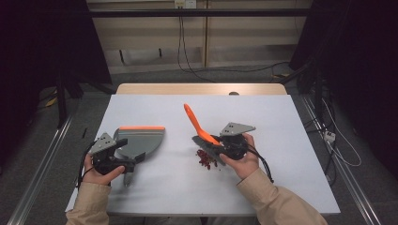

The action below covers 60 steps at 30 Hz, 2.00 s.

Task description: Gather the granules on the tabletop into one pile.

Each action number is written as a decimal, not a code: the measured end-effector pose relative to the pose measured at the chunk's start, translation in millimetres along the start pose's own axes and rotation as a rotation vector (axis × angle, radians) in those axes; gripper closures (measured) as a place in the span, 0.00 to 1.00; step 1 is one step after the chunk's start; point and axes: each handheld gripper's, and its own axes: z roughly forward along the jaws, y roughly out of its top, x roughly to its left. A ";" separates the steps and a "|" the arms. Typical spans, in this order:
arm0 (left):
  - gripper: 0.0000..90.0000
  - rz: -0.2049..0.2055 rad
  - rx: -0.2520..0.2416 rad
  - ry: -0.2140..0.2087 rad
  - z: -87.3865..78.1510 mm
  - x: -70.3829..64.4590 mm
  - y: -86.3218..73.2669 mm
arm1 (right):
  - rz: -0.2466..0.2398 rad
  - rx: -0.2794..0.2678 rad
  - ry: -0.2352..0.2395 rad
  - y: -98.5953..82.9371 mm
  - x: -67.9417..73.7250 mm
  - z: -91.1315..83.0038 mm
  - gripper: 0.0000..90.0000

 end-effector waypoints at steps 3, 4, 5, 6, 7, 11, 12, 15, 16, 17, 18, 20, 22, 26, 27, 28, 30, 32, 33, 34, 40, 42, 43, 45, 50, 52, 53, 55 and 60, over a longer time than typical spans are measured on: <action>0.07 0.005 0.003 -0.001 0.4 -0.7 0.2 | -0.010 0.005 0.015 -5.7 7.9 -0.7 0.79; 0.07 -0.002 0.001 -0.001 0.6 -1.3 0.1 | -0.015 0.003 0.017 -7.6 9.9 0.7 0.79; 0.07 -0.001 0.001 -0.001 0.7 -1.3 0.2 | -0.016 0.002 0.014 -9.3 11.0 2.9 0.79; 0.07 -0.001 0.001 -0.001 0.6 -1.3 0.2 | -0.004 0.003 0.022 -10.4 11.0 6.4 0.79; 0.07 0.000 0.000 -0.001 0.4 -1.1 0.1 | -0.005 0.003 0.021 -10.7 10.8 8.3 0.79; 0.07 -0.006 -0.003 0.002 0.0 0.6 -0.3 | -0.015 -0.008 0.008 -5.6 9.0 15.8 0.79; 0.07 -0.005 0.001 0.004 -0.2 1.0 -0.3 | -0.010 -0.010 0.009 -3.5 7.5 17.6 0.79; 0.07 -0.007 0.002 0.004 -1.0 0.9 -0.3 | 0.017 -0.020 0.019 0.9 2.5 22.3 0.79; 0.07 -0.012 0.011 0.005 -1.5 0.9 -0.3 | 0.023 -0.021 0.020 2.1 1.3 22.6 0.79; 0.07 -0.016 0.021 0.006 -2.0 0.9 -0.4 | 0.030 -0.022 0.022 3.0 0.4 21.9 0.79; 0.07 -0.020 0.022 0.008 -2.3 0.6 -0.7 | 0.036 -0.024 0.028 3.8 -0.8 20.5 0.79; 0.07 -0.016 0.043 0.021 -3.4 0.2 -1.0 | 0.054 -0.028 0.032 5.1 -3.4 15.9 0.79; 0.07 -0.017 0.069 0.027 -4.6 -0.5 -1.5 | 0.050 -0.018 0.026 5.8 -6.2 10.2 0.79; 0.07 -0.007 0.100 0.022 -5.7 -4.2 -3.0 | 0.067 -0.007 0.008 3.2 -15.4 -1.3 0.79; 0.07 -0.006 0.112 0.024 -6.5 -4.9 -3.4 | 0.073 -0.003 0.000 2.0 -18.0 -3.8 0.79; 0.07 -0.001 0.119 0.031 -7.0 -5.0 -3.9 | 0.075 0.003 -0.008 0.8 -20.4 -6.0 0.79; 0.07 0.001 0.130 0.038 -7.8 -5.0 -5.5 | 0.080 0.013 -0.016 -1.6 -24.7 -9.3 0.79; 0.07 0.000 0.140 0.039 -8.9 -4.9 -7.2 | 0.087 0.018 -0.021 -3.8 -28.3 -12.3 0.79; 0.07 0.001 0.144 0.043 -9.7 -4.7 -7.6 | 0.090 0.021 -0.023 -4.8 -30.0 -13.6 0.79; 0.07 0.004 0.149 0.045 -10.6 -4.5 -8.0 | 0.094 0.024 -0.021 -5.8 -31.8 -14.6 0.79; 0.08 -0.009 0.173 0.071 -14.4 -4.0 -12.1 | 0.103 0.057 -0.023 -12.5 -41.5 -18.5 0.79; 0.08 -0.013 0.182 0.081 -14.5 -3.2 -13.9 | 0.109 0.061 -0.022 -14.2 -44.4 -19.5 0.79; 0.08 -0.016 0.190 0.086 -14.1 -2.8 -15.1 | 0.111 0.061 -0.022 -14.9 -45.6 -20.0 0.79; 0.09 -0.015 0.205 0.099 -12.6 -1.9 -17.6 | 0.115 0.067 -0.025 -15.7 -46.9 -21.0 0.79; 0.11 -0.019 0.233 0.132 -10.9 1.4 -21.5 | 0.118 0.067 -0.028 -17.9 -49.6 -24.0 0.79; 0.11 -0.021 0.246 0.145 -10.8 3.3 -23.0 | 0.120 0.063 -0.030 -18.0 -50.3 -25.3 0.79; 0.12 -0.027 0.245 0.148 -10.9 4.2 -23.8 | 0.121 0.063 -0.030 -18.1 -50.3 -25.6 0.79; 0.12 -0.043 0.242 0.149 -11.0 5.2 -24.8 | 0.122 0.063 -0.034 -18.1 -50.5 -26.4 0.79; 0.12 -0.051 0.251 0.155 -11.3 5.8 -24.9 | 0.121 0.059 -0.037 -17.9 -51.4 -29.2 0.79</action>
